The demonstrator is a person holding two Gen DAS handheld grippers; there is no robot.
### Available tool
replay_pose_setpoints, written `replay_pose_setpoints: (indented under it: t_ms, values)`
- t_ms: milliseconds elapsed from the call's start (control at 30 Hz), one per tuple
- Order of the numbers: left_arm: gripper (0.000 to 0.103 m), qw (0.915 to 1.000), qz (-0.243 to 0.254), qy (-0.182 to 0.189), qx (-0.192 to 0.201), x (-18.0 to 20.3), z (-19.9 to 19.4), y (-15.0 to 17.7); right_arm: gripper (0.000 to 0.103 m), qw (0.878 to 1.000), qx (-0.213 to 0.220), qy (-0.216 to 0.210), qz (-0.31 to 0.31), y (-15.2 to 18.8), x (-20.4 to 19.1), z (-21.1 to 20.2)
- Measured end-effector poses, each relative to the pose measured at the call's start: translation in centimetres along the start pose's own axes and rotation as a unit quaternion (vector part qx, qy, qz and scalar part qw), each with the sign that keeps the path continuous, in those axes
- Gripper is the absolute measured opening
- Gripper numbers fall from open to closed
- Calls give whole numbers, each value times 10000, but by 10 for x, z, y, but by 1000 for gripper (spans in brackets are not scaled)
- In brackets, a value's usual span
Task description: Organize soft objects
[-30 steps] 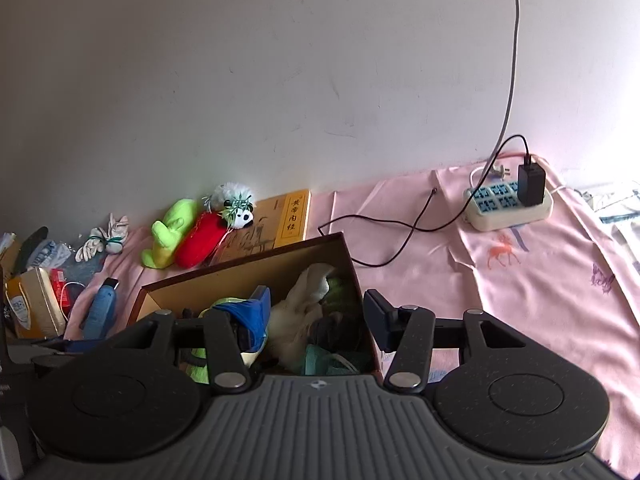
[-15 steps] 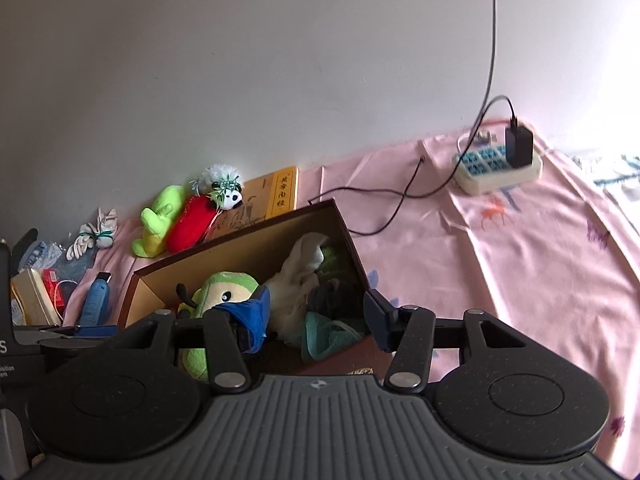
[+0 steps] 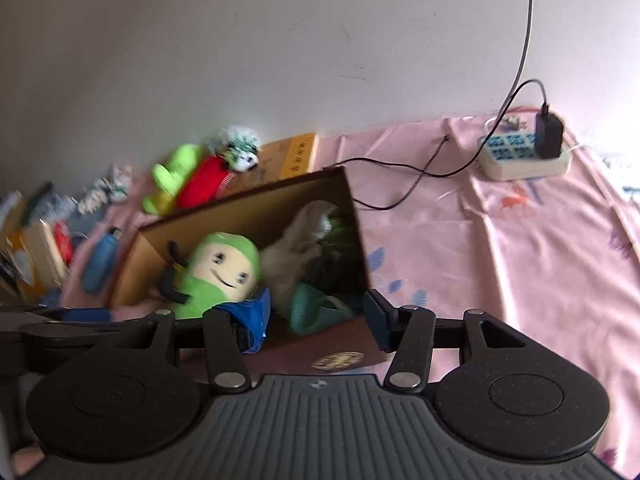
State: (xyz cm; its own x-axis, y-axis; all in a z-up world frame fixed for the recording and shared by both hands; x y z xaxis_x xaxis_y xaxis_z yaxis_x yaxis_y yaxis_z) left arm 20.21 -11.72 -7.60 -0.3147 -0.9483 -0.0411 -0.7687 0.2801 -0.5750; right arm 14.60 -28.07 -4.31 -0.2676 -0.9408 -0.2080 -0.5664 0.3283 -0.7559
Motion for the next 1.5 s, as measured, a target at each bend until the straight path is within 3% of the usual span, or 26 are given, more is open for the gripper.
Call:
replay_pose_setpoints:
  t_ms: [367, 600, 733, 1200, 1367, 1500]
  values:
    - [66, 9984, -364, -405, 140, -7, -21, 23, 36, 9989, -164, -177, -409, 11, 3, -3]
    - [65, 9963, -688, -483, 202, -21, -37, 42, 36, 9984, -228, -287, -434, 18, 12, -6]
    - [65, 9969, -611, -461, 165, -23, -38, 45, 36, 9990, -235, -256, -279, 18, 14, -7]
    - [66, 9991, -32, 54, 419, -30, -36, 4, 36, 9992, 334, 104, 197, -5, -3, -31]
    - [66, 9995, 43, 232, 229, -25, -25, 0, 36, 9990, 278, 204, 301, 0, -7, -27]
    - [66, 9989, 193, 291, 299, -20, -22, -4, 36, 9978, 414, 343, 377, -6, -6, -29]
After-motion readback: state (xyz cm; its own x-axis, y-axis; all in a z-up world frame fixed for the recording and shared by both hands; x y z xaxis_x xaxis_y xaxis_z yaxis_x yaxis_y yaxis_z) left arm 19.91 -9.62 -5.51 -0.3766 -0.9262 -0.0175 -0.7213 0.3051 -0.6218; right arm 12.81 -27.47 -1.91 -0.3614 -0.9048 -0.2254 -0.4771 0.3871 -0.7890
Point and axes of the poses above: each gripper's, at about its wrist camera, not at the fingertips, and z roughly the way its jaws point, x to its right, y to its underside, the point moved 9 cm from there along z, roughly the way its jaws point, and after that the axes turned 7 degrees about y, right-handed, at the moved point
